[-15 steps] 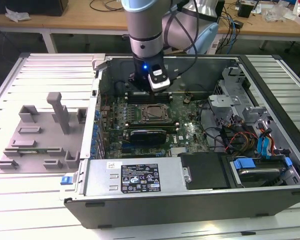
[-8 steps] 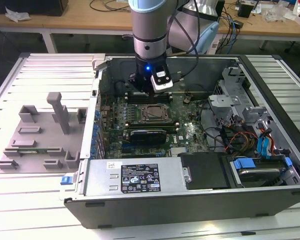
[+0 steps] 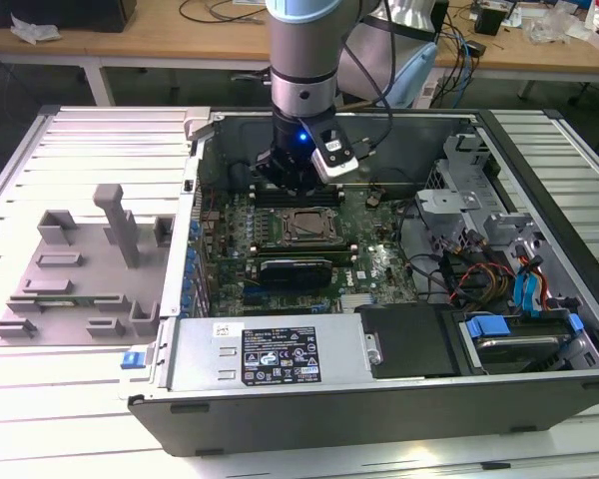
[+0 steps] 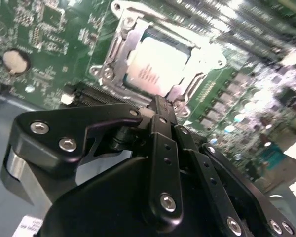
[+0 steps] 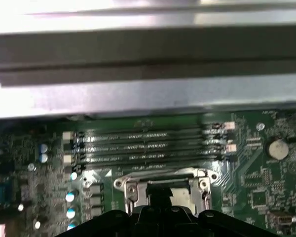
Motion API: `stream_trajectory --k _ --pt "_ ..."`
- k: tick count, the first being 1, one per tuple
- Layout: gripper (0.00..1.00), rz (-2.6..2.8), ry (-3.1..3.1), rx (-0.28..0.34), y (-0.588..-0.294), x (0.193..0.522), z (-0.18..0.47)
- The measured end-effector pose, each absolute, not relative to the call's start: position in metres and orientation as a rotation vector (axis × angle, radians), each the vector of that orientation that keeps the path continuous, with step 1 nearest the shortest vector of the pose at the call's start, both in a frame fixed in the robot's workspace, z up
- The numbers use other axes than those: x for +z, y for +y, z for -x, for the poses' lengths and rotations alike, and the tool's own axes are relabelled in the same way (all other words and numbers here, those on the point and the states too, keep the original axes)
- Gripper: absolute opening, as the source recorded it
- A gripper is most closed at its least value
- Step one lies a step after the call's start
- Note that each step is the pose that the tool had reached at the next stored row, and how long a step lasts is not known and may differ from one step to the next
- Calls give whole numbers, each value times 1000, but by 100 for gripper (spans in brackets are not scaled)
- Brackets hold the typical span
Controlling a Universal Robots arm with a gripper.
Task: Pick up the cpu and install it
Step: 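Install the first cpu locking lever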
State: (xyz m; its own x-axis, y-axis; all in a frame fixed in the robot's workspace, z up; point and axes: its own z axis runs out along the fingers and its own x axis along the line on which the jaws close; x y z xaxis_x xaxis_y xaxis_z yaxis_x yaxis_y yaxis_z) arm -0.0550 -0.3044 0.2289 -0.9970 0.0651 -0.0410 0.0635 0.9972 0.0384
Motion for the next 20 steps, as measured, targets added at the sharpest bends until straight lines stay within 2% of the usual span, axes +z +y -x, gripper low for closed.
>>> stream_trajectory --k 8,15,20 --pt "11 -27 3100 58 -307 229 41" --pt "11 -25 3100 58 -331 229 41" --pt "11 -25 3100 58 -336 229 41"
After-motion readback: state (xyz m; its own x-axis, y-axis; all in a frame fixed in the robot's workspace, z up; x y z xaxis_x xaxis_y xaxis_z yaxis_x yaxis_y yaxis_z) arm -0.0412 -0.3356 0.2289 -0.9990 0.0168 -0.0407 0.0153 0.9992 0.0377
